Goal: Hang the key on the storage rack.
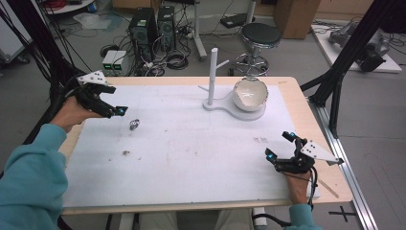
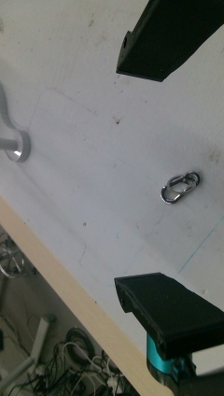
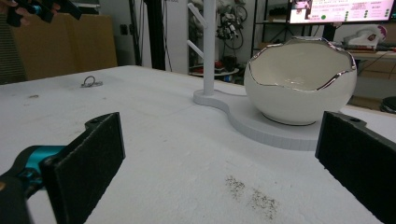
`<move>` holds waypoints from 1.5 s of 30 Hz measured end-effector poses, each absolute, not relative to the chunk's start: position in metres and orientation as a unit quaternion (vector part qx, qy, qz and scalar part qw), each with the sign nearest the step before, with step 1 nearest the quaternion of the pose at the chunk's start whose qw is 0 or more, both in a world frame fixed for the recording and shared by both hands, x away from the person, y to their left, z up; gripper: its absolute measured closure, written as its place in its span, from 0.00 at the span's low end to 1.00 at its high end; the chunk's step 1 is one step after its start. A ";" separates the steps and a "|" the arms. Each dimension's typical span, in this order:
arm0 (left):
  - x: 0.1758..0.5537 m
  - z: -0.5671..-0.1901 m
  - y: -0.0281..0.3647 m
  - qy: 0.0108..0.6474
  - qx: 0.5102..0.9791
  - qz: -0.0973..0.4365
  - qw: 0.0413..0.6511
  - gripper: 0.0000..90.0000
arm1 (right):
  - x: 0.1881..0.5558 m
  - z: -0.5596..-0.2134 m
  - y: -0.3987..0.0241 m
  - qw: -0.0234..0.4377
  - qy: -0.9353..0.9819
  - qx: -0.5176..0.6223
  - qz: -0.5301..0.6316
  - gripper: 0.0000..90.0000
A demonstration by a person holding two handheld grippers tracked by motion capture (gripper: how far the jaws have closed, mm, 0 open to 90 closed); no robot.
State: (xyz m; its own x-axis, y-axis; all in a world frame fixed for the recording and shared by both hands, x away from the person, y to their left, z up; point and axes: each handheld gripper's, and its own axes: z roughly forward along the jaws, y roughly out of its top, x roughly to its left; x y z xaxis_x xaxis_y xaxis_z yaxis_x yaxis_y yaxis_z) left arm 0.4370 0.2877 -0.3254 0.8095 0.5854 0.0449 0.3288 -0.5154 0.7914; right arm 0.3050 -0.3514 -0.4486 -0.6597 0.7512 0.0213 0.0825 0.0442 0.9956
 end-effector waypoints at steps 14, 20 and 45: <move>0.463 -0.337 0.271 0.227 0.903 0.117 0.345 0.02 | 0.304 -0.448 -0.351 0.271 0.671 0.311 0.615 0.01; 0.473 -0.354 0.268 0.226 0.917 0.099 0.312 0.02 | 0.305 -0.449 -0.351 0.270 0.670 0.312 0.617 0.01; 0.491 -0.396 0.254 0.248 0.940 0.048 0.231 0.04 | 0.305 -0.449 -0.352 0.272 0.669 0.312 0.617 0.01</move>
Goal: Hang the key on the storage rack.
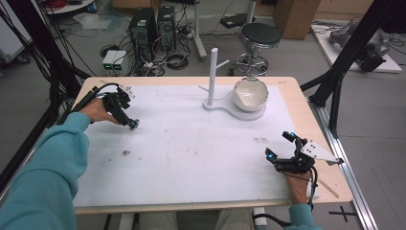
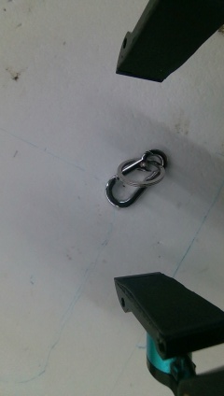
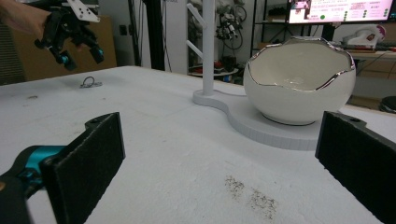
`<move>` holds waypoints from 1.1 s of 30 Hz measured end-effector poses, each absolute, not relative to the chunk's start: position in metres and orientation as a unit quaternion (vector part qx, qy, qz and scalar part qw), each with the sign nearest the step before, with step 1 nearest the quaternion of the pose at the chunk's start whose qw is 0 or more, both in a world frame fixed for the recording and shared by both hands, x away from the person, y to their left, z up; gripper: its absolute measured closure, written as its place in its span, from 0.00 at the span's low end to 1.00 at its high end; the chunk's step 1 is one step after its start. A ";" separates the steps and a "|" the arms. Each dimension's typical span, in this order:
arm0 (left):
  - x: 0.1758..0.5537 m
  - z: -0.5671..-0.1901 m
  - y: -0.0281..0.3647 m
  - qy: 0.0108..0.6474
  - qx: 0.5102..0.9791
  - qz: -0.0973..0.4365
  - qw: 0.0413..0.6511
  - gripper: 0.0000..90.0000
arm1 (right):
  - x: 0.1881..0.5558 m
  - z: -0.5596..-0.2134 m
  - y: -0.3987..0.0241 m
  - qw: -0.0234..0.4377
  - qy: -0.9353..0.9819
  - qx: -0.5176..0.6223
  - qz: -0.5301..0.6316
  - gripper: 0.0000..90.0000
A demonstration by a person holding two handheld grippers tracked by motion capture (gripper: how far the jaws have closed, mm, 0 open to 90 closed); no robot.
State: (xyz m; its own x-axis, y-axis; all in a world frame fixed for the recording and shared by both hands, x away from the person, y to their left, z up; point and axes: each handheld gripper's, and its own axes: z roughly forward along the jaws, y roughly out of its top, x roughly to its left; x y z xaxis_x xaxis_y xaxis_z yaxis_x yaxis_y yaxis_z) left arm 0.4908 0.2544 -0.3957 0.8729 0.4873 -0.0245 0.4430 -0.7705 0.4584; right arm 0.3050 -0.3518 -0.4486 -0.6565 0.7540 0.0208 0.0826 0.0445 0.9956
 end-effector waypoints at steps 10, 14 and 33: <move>0.494 -0.402 0.254 0.256 0.943 0.032 0.213 0.20 | 0.305 -0.449 -0.352 0.273 0.669 0.313 0.616 0.01; 0.495 -0.404 0.254 0.258 0.943 0.030 0.208 0.29 | 0.305 -0.449 -0.352 0.274 0.669 0.312 0.616 0.01; 0.498 -0.408 0.256 0.255 0.946 -0.007 0.202 0.63 | 0.305 -0.449 -0.352 0.274 0.669 0.314 0.616 0.01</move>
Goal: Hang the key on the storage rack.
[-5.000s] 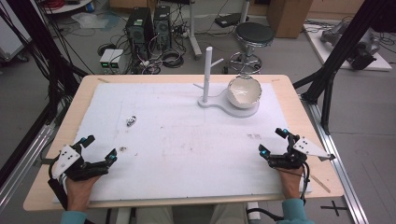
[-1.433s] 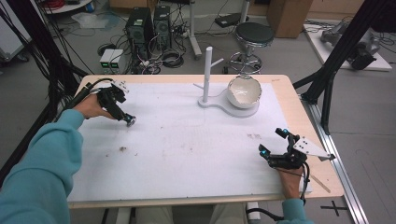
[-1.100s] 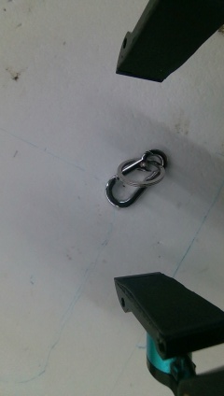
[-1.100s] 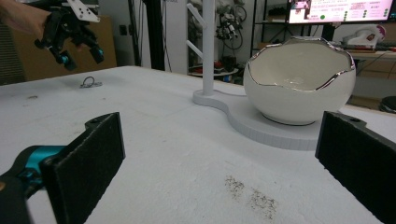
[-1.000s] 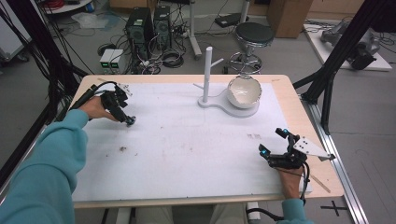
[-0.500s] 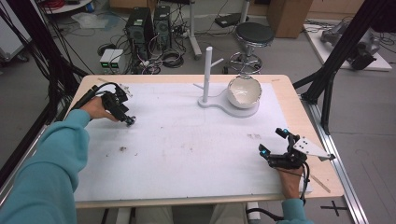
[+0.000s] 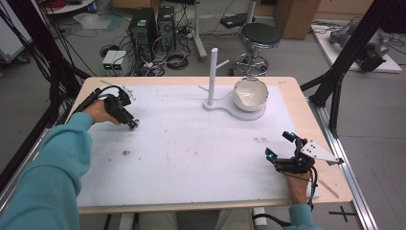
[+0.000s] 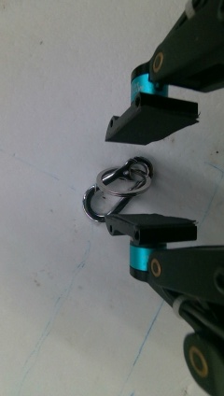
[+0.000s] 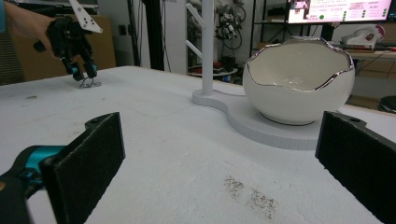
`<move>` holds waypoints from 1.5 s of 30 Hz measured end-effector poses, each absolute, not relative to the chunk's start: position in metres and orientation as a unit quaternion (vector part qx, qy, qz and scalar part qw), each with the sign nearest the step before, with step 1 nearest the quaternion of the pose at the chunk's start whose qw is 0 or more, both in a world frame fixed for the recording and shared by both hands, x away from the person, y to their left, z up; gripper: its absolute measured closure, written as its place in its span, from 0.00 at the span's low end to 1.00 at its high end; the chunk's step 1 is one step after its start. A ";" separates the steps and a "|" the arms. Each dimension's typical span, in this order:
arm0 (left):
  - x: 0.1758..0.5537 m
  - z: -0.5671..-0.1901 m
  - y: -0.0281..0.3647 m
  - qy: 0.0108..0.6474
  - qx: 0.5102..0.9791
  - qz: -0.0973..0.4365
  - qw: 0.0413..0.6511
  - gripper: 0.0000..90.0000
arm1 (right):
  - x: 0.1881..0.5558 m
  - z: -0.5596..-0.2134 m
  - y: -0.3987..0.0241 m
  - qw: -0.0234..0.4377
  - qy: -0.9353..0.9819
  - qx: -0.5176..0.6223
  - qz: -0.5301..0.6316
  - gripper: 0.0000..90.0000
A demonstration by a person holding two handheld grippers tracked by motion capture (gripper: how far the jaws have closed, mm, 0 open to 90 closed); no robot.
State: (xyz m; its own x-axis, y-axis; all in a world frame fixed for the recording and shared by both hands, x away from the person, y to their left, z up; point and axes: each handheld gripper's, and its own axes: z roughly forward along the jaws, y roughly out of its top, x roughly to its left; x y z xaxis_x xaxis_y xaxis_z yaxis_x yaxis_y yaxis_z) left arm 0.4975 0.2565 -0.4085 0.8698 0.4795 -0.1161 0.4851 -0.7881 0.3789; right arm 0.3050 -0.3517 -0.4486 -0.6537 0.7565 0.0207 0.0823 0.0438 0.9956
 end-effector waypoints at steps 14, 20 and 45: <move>0.496 -0.409 0.255 0.251 0.946 -0.021 0.205 0.85 | 0.305 -0.449 -0.352 0.274 0.669 0.313 0.616 0.01; 0.496 -0.408 0.257 0.253 0.946 -0.021 0.203 0.89 | 0.305 -0.449 -0.352 0.274 0.669 0.313 0.616 0.01; 0.493 -0.406 0.255 0.259 0.943 -0.015 0.207 0.98 | 0.305 -0.449 -0.351 0.273 0.670 0.313 0.615 0.01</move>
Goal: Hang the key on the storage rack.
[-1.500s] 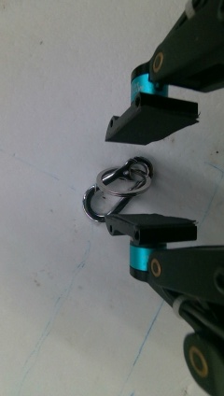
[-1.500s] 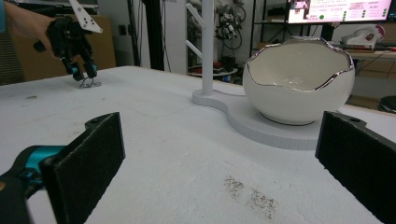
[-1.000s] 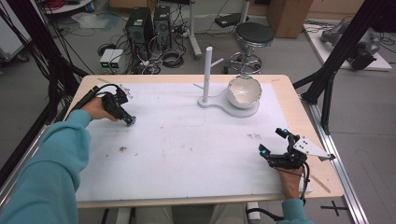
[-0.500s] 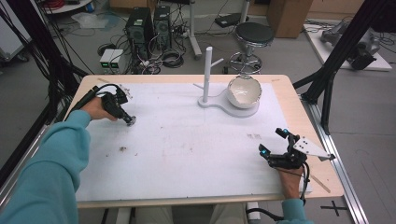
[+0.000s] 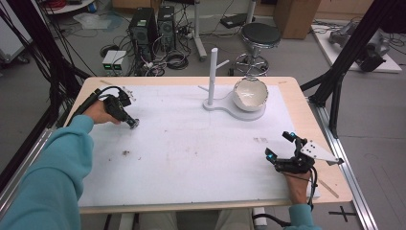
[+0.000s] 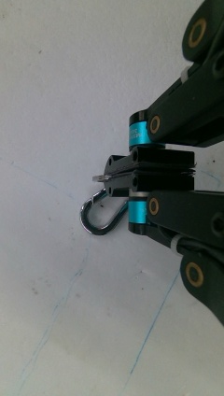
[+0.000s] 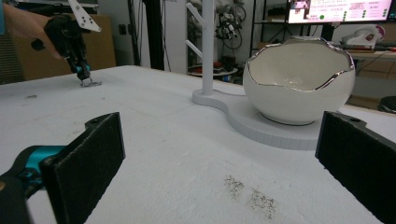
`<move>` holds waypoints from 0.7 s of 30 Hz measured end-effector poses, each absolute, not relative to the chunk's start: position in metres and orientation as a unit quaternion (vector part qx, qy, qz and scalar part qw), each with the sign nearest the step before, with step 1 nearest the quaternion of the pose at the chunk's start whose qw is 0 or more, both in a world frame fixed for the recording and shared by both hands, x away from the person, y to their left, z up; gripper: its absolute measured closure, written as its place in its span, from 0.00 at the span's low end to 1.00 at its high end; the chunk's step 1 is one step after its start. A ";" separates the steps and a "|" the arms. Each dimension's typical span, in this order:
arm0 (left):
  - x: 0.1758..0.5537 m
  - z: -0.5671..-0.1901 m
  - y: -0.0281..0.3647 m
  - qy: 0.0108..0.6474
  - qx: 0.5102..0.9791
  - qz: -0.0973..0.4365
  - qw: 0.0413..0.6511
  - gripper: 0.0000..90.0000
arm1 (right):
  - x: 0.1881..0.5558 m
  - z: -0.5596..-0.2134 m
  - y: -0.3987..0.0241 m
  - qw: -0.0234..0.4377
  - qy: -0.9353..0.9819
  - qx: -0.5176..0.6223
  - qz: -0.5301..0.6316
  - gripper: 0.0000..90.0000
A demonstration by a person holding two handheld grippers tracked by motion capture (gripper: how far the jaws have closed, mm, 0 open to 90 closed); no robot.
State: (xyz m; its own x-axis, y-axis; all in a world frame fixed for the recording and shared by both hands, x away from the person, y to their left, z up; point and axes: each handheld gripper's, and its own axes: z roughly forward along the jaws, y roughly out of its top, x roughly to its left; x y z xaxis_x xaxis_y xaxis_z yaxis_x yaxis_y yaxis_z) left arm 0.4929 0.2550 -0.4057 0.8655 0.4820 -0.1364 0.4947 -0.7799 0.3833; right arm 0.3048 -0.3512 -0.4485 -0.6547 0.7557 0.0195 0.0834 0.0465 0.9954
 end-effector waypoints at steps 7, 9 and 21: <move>0.487 -0.393 0.254 0.265 0.934 -0.020 0.239 0.98 | 0.305 -0.448 -0.352 0.271 0.668 0.313 0.618 0.01; 0.483 -0.388 0.252 0.260 0.934 -0.020 0.244 0.98 | 0.305 -0.448 -0.352 0.272 0.670 0.311 0.617 0.01; 0.461 -0.348 0.241 0.233 0.904 0.026 0.359 0.98 | 0.312 -0.439 -0.339 0.201 0.708 0.317 0.599 0.01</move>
